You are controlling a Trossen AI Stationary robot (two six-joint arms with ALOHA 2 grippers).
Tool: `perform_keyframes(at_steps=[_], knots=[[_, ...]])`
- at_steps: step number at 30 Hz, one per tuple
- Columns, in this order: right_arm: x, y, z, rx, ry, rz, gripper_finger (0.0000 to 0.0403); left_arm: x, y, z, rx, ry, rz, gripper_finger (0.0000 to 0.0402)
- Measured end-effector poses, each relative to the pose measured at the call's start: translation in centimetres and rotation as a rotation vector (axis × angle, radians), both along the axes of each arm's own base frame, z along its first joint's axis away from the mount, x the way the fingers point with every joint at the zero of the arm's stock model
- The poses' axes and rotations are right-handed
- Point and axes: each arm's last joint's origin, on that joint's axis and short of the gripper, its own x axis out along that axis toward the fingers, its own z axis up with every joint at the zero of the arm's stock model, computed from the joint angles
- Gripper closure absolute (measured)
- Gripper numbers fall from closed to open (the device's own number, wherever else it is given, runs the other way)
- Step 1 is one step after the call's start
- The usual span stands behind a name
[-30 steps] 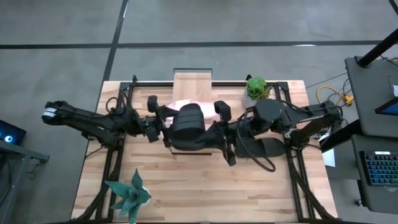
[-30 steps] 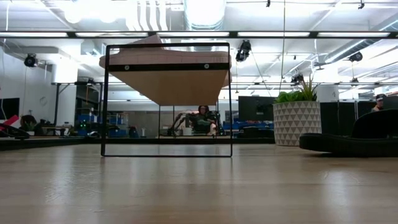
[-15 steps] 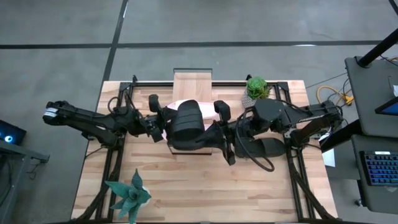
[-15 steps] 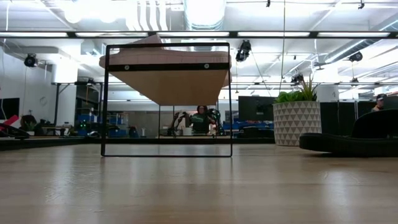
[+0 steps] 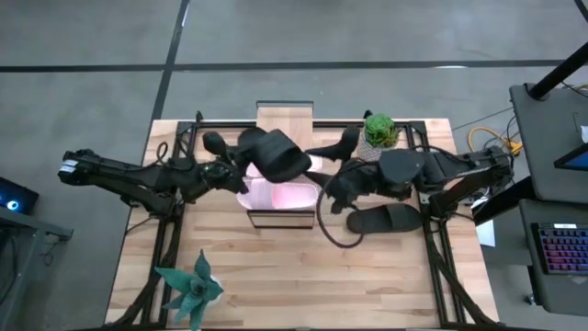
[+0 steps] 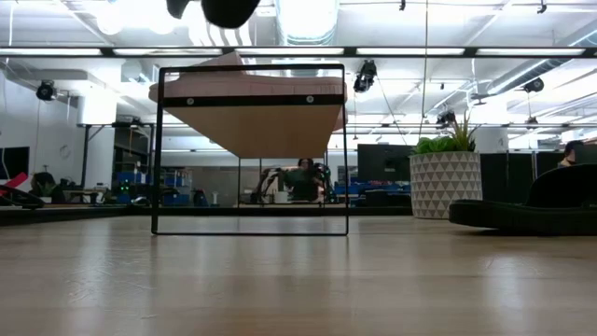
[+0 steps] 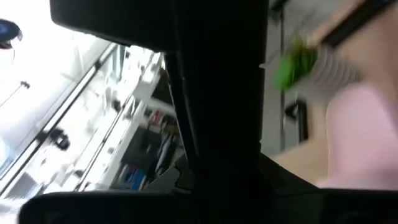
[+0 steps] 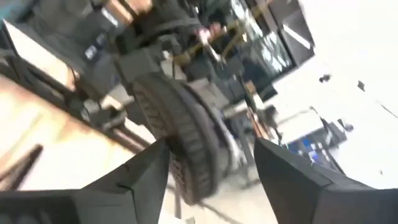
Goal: Pick and place slides into the shelf
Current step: Put the bottom black slipper on the shelf
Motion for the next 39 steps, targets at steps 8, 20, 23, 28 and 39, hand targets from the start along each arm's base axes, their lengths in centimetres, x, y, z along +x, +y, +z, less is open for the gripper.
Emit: perform_keyframes(at_steps=[8,20,23,28,39], knots=[[-0.8,0.4,0.2,-0.048,0.030,0.020,0.0186,1.5,-0.2,-1.7,0.080,0.161,0.037,0.0352],[0.4,0.4,-2.5,-0.128,0.224,0.008,0.0198,3.4,-0.5,-2.3,0.099,0.192,0.043,0.0352],[0.6,0.2,-3.1,-0.112,0.275,-0.009,0.0198,4.0,-0.6,-2.1,0.106,0.202,0.044,0.0352],[0.6,0.0,-3.8,-0.077,0.330,-0.028,0.0198,5.6,-0.9,-2.2,0.130,0.242,0.043,0.0353],[0.0,-0.3,-4.8,-0.068,0.422,-0.108,0.0198,8.0,-1.3,-1.2,0.136,0.248,0.063,0.0353]])
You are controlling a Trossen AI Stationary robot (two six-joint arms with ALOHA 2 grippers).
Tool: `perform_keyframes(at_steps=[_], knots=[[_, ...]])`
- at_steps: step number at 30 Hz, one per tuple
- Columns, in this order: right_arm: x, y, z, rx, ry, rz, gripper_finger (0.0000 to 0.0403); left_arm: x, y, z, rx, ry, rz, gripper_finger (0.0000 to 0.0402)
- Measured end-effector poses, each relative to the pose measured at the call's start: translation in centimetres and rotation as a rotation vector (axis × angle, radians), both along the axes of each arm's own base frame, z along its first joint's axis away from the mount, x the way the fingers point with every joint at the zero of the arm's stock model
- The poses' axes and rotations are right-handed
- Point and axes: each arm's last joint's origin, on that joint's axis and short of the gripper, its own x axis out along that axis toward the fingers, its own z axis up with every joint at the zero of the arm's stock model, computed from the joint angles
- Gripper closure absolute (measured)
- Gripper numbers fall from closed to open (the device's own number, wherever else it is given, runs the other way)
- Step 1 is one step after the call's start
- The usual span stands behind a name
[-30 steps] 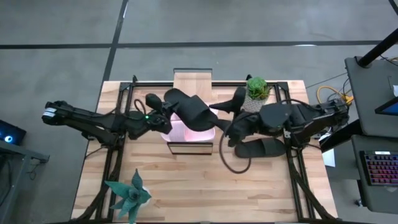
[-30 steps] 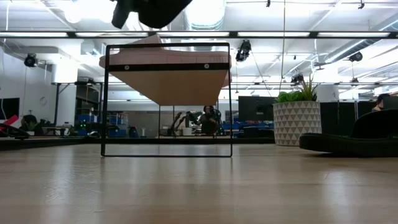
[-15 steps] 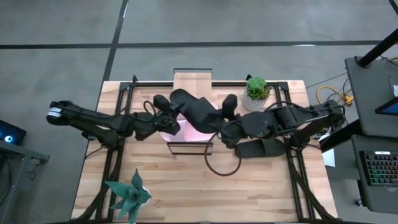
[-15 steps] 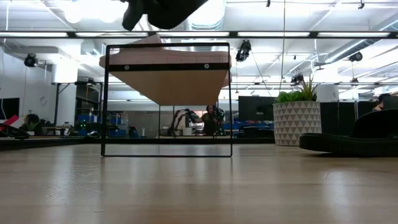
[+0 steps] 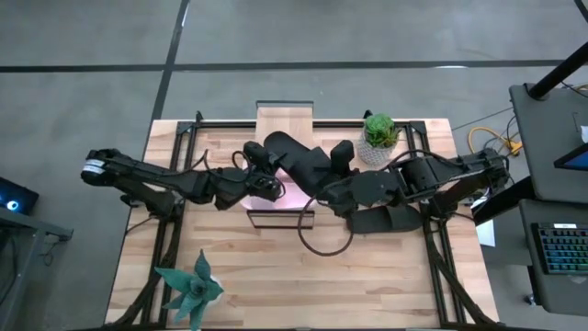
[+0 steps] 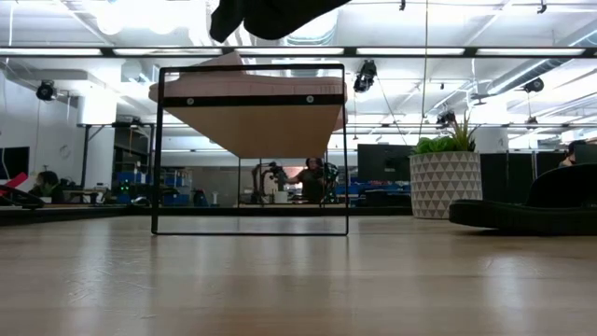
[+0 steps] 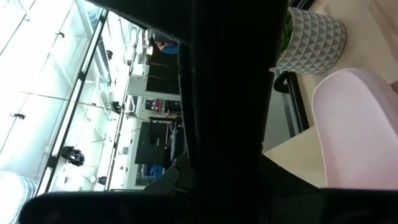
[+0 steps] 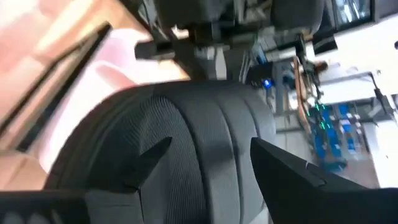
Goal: Pick and place slides into the shelf
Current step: Put the bottom black slipper on the shelf
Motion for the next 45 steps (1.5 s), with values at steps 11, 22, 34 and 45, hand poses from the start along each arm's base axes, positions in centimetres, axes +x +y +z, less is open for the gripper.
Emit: perform_keyframes(at_steps=[11,22,34,45], knots=[[0.4,-0.4,0.4,-0.073,-0.027,-0.029,0.0274,0.1,0.0,-0.2,-0.008,-0.001,0.011,0.0353],[1.9,-1.3,-0.7,-0.141,0.034,-0.041,0.0389,-0.1,0.0,-0.2,-0.011,0.001,0.031,0.0353],[2.3,-1.7,-0.6,-0.166,0.021,-0.018,0.0392,-5.2,0.2,1.6,-0.380,-0.204,-0.265,0.0199],[3.7,-6.2,0.2,-0.170,-0.022,0.106,0.0392,-12.5,0.8,2.5,-0.543,-0.384,-0.549,0.0188]])
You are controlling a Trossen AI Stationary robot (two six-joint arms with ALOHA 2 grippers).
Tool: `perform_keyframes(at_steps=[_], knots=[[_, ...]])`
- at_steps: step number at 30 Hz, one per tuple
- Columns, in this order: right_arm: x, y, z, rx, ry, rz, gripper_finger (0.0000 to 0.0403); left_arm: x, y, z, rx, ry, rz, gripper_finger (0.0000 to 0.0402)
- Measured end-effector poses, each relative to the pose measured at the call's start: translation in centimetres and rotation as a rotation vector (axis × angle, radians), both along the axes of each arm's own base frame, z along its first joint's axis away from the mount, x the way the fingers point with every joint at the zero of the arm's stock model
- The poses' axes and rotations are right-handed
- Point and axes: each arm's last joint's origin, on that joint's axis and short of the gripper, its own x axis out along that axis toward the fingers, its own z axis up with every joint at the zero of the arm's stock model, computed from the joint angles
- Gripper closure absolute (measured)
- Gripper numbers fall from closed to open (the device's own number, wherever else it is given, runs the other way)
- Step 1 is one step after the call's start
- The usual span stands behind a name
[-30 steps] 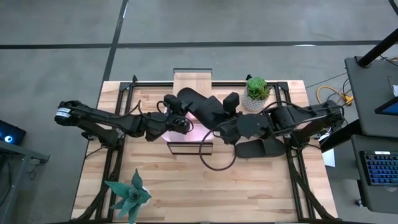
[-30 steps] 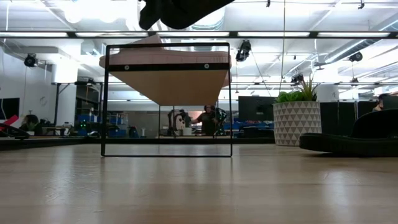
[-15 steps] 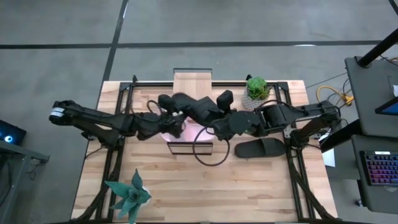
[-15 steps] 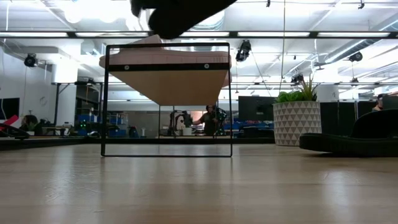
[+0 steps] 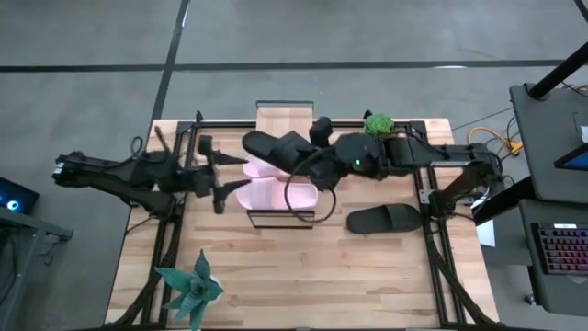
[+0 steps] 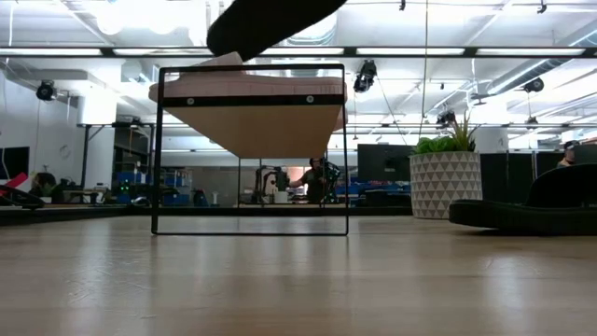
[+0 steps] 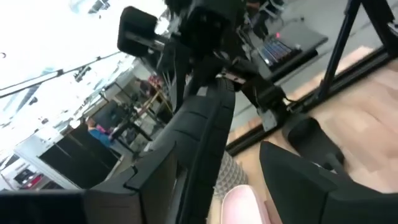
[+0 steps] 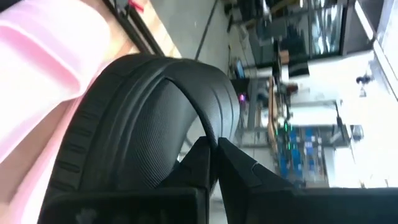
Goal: Pick and place slides into the shelf
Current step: Put the bottom black slipper on the shelf
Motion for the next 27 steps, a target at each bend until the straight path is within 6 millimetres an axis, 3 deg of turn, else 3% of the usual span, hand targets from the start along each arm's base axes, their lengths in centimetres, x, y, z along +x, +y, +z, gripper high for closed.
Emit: perform_keyframes(at_steps=[9,19,27], knots=[[0.2,-5.5,0.5,-0.040,-0.005,0.174,0.0392,-3.4,0.6,-0.5,-0.071,-0.123,-0.011,0.0187],[-1.6,-11.7,0.5,0.019,-0.018,0.334,0.0392,-4.0,0.7,-2.6,-0.091,-0.118,-0.011,0.0187],[-2.1,-14.9,-2.2,-0.112,0.037,0.447,0.0392,-4.7,1.1,-3.8,-0.104,-0.118,0.092,0.0187]])
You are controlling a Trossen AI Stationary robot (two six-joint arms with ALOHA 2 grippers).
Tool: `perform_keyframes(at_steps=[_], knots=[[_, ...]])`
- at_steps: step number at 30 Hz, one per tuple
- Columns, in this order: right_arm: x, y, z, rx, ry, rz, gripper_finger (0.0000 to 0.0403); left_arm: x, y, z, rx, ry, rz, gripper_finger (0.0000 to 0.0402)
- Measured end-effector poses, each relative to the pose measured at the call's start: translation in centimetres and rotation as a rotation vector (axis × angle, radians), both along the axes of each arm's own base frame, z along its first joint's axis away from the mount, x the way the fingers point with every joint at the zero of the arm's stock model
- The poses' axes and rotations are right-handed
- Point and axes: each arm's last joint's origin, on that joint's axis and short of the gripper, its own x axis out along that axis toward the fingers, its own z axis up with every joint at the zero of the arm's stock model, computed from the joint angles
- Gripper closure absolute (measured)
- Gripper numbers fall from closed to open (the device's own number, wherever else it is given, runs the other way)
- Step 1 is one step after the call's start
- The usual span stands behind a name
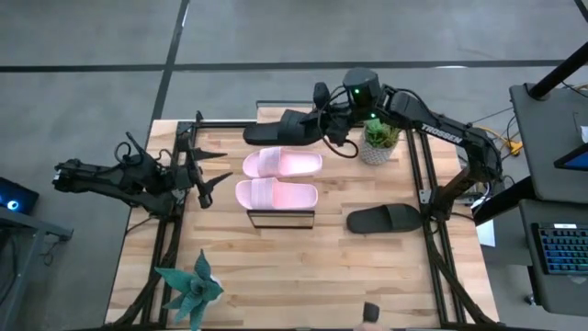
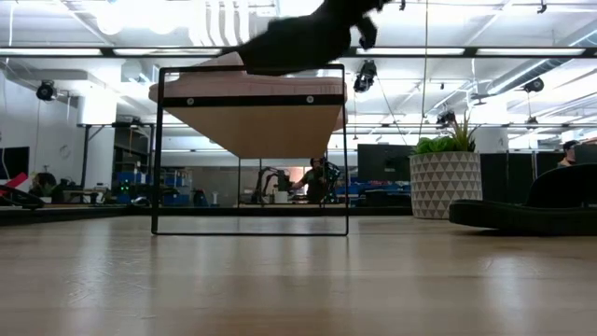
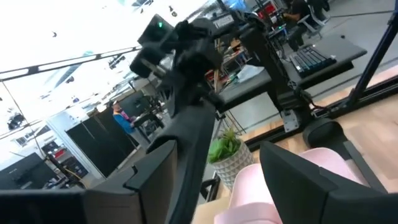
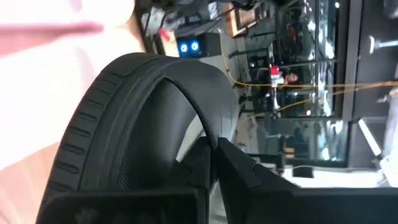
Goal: Pick and place slides into the shelf
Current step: Put the bottom black slipper on the shelf
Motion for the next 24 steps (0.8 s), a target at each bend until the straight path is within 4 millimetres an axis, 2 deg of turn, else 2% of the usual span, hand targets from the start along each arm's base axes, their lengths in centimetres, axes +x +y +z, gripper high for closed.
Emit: perform_keyframes(at_steps=[5,9,13,17,24], knots=[[-0.7,-2.6,-2.4,-0.126,0.035,-0.014,0.0392,-0.5,0.1,-0.2,-0.017,-0.018,-0.002,0.0187],[-1.7,-4.5,-3.3,-0.098,0.021,0.014,0.0392,-0.8,0.2,-0.4,-0.028,-0.031,0.002,0.0187],[-2.4,-5.5,-3.9,-0.083,0.025,0.013,0.0392,-1.1,0.2,-0.5,-0.032,-0.051,0.003,0.0187],[-1.9,-6.2,-4.8,-0.080,0.042,0.014,0.0392,-0.9,0.2,-0.7,-0.035,-0.064,0.003,0.0187],[-0.2,-7.5,-7.8,-0.085,0.111,0.025,0.0392,-0.5,0.1,-0.9,-0.030,-0.047,0.004,0.0187]])
